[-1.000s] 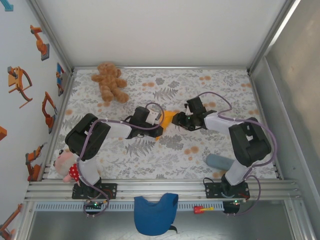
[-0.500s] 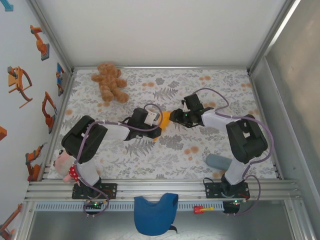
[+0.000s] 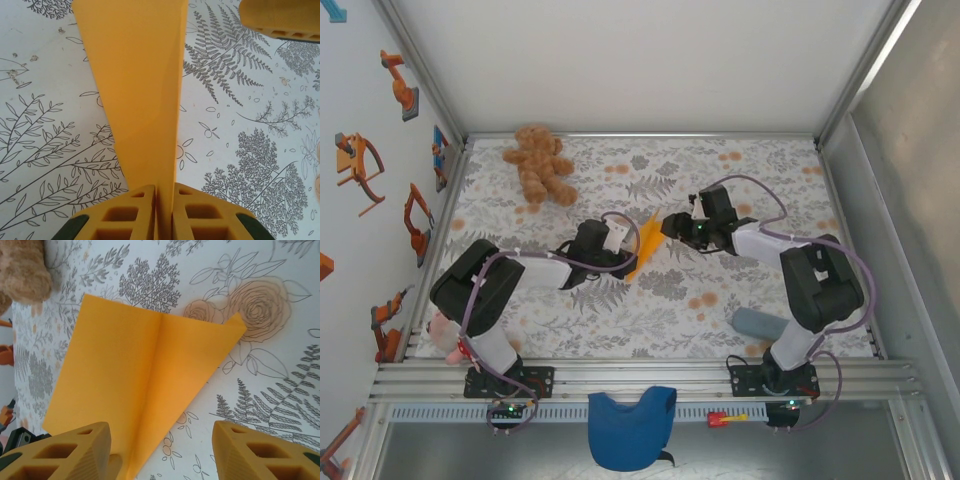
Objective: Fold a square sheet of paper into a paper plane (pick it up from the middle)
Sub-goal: Fold the wing for the fifth time at the center of the table.
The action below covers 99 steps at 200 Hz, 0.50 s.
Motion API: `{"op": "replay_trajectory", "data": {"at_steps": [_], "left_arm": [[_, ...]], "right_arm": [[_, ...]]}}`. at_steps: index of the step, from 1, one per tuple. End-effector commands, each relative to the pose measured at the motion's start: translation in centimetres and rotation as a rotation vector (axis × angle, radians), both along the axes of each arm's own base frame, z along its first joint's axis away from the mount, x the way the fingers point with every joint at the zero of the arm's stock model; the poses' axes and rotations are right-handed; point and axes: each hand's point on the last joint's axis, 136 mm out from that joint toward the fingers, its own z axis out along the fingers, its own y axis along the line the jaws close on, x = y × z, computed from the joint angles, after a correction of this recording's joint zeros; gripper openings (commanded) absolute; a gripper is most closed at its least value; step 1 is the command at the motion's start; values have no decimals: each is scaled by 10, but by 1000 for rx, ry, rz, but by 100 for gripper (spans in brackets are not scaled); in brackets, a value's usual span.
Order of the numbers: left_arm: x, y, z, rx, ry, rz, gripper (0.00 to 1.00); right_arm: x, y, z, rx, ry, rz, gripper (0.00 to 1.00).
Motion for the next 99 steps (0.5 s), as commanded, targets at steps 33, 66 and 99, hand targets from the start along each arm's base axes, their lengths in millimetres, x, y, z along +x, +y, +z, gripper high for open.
{"op": "replay_trajectory", "data": {"at_steps": [33, 66, 99], "left_arm": [[-3, -5, -8, -52, 32, -10, 14], [-7, -11, -10, -71, 63, -31, 13], [-6, -9, -12, -55, 61, -32, 12]], "right_arm": [[-7, 23, -11, 15, -59, 163, 64], [-10, 29, -15, 0, -78, 196, 65], [-12, 30, -21, 3, -64, 205, 65]]}}
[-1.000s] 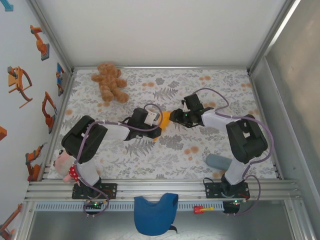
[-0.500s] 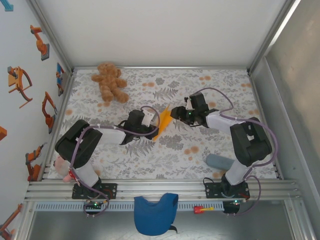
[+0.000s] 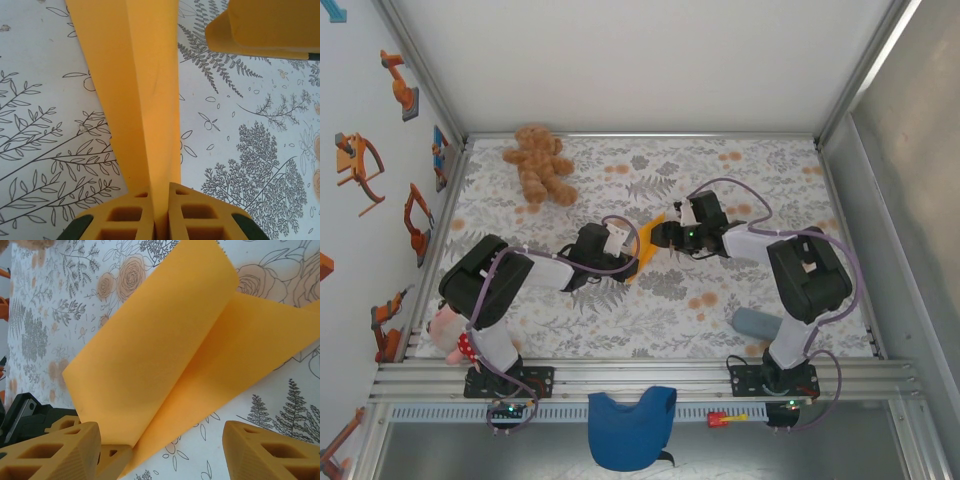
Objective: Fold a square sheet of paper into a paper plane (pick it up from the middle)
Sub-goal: Fold the wing for the fifth time at the center of the table.
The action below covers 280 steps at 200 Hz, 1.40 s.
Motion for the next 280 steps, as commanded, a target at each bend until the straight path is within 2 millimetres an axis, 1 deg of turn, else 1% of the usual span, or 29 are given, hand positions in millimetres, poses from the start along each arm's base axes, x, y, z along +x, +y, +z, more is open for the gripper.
{"op": "replay_trajectory", "data": {"at_steps": [1, 25, 62, 91, 125, 151, 160, 185, 201, 231, 242, 265, 280], "left_arm": [[1, -4, 2, -15, 8, -15, 12], [0, -6, 0, -13, 16, -22, 12], [-1, -8, -1, -20, 28, -30, 12], [0, -8, -4, -14, 34, -28, 12], [-1, -8, -5, -11, 38, -28, 12], [-1, -8, -5, -9, 40, -30, 12], [-2, -8, -6, -9, 42, -32, 12], [-1, -8, -5, -12, 42, -32, 12], [-1, -9, -5, -13, 43, -33, 12], [-2, -9, -5, -15, 45, -34, 13], [-2, -9, -2, -21, 44, -33, 13], [-2, -11, 7, -44, 39, -33, 15], [-3, -12, 15, -62, 33, -31, 20]], "right_arm": [[1, 6, -3, 5, -20, 34, 65], [1, 8, -4, 6, -13, 34, 65], [1, 12, -11, 12, 8, 40, 65], [2, 20, -6, 62, 3, 63, 66], [4, 20, 4, 81, -30, 51, 67], [7, 19, 1, 65, -20, 31, 75], [7, 18, -4, 61, -9, 23, 80], [7, 17, -12, 35, 9, 6, 81], [9, 14, -19, -7, 20, -16, 81], [9, 4, -34, -103, 55, -50, 78], [8, 1, -40, -138, 70, -61, 75], [7, -7, -51, -194, 96, -82, 71], [6, -8, -55, -206, 107, -85, 69]]}}
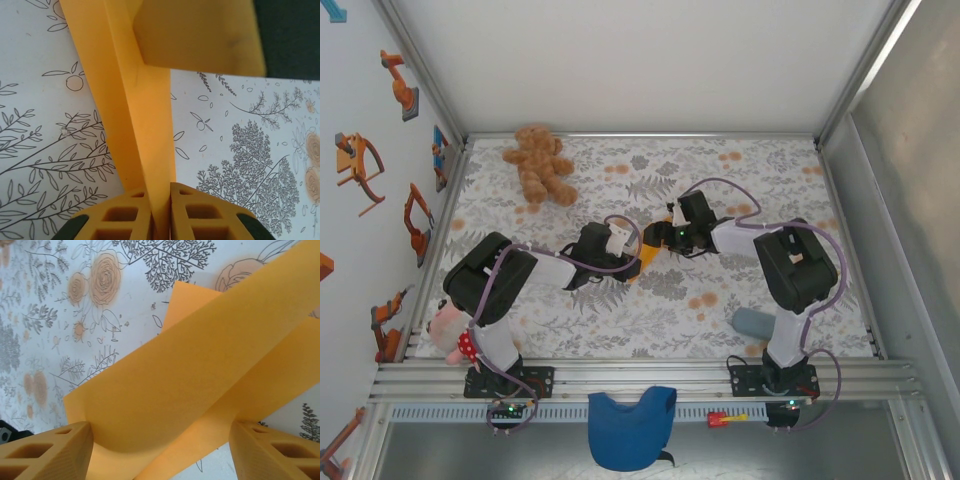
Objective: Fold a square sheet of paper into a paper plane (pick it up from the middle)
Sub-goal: Fold the wing for the fifth time at the center of the table.
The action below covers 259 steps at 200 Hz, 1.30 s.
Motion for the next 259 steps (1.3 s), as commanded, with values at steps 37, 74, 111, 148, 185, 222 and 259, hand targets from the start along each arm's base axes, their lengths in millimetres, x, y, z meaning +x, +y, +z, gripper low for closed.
{"op": "replay_trajectory", "data": {"at_steps": [37, 74, 111, 148, 185, 222, 259], "left_arm": [[0, -3, 32, -70, -2, 27, 34], [1, 1, 30, -79, 37, 76, 36], [1, 4, 25, -92, 82, 131, 28], [1, 5, 25, -115, 104, 161, 23], [1, 5, 21, -119, 125, 173, 19], [0, 6, 15, -110, 129, 177, 10], [-3, 3, 10, -89, 122, 163, 6]], "right_arm": [[-6, -18, -36, -128, 70, -38, 69], [-7, -16, -36, -119, 76, -33, 68], [-9, -16, -37, -116, 83, -34, 67], [-9, -16, -36, -113, 81, -34, 66], [-9, -16, -36, -111, 83, -35, 66], [-10, -15, -34, -95, 86, -40, 66], [-8, -12, -15, -39, 49, -56, 71]]}}
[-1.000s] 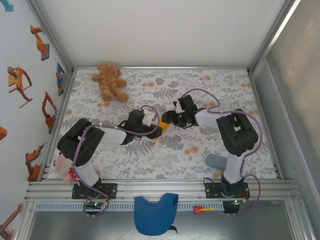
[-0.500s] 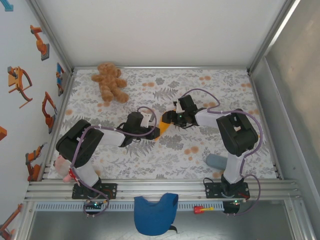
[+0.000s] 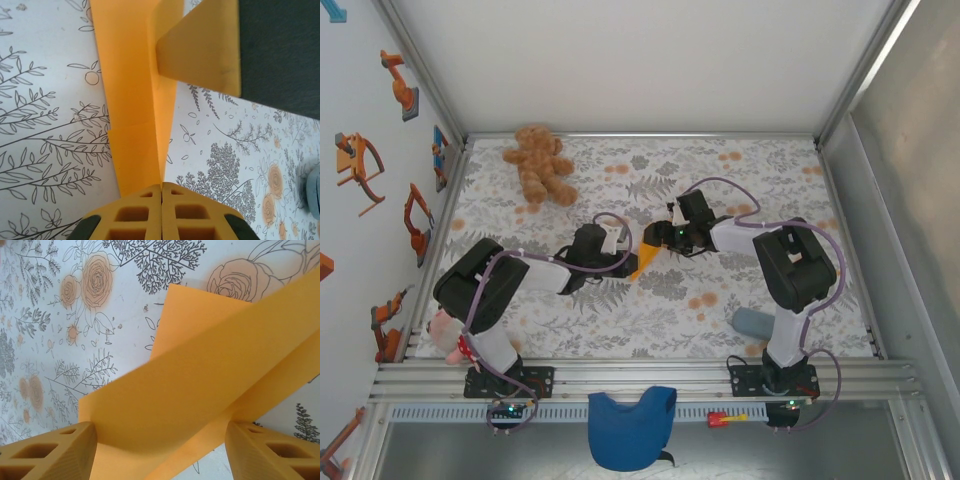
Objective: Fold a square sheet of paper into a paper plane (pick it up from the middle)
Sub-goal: Fold the wing for the fifth time at the center of the table.
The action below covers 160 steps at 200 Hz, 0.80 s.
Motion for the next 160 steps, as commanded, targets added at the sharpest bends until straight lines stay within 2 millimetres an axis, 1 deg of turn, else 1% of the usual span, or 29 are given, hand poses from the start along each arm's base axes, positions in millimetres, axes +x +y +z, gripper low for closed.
{"op": "replay_trajectory", "data": {"at_steps": [1, 23, 38, 66, 83, 114, 160], "left_arm": [[-2, -2, -6, 12, -8, -7, 6], [-4, -5, -6, 14, -12, -17, 5], [-5, -7, -7, 14, -11, -23, 5], [-7, -12, -9, 9, -7, -32, 4], [-6, -12, -11, 5, -2, -27, 4], [-7, -12, -13, -13, 17, -18, 4], [-4, -12, -3, -82, 92, 6, 3]], "right_arm": [[-9, -12, -13, -35, 32, -41, 71], [-6, -16, 3, -19, -11, -66, 75], [-6, -24, 10, -18, -28, -95, 77], [-6, -39, 14, -16, -48, -154, 78], [-8, -45, 15, -14, -65, -168, 78], [-12, -44, 15, -10, -70, -141, 78], [-16, -37, 16, -11, -90, -52, 77]]}}
